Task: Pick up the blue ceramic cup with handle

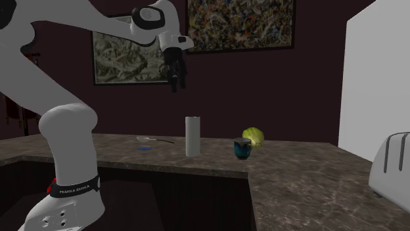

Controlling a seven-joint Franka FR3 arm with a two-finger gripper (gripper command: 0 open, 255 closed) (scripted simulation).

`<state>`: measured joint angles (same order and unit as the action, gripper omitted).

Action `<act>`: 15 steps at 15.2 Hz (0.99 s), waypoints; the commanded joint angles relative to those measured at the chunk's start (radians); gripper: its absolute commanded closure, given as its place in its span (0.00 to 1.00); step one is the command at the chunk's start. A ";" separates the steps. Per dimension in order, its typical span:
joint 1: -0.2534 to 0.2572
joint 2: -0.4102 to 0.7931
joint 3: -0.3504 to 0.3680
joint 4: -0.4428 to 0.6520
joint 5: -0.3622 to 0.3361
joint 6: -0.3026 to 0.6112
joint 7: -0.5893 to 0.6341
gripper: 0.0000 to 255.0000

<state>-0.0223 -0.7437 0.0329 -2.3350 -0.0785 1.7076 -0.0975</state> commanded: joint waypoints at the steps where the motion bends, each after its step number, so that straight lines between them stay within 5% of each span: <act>1: 0.000 0.000 0.000 0.000 0.000 0.000 0.000 0.00; 15: -0.018 0.448 -0.042 0.067 0.010 0.424 0.001 0.00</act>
<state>-0.0389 -0.3361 -0.0050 -2.2872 -0.0708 2.1045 -0.0936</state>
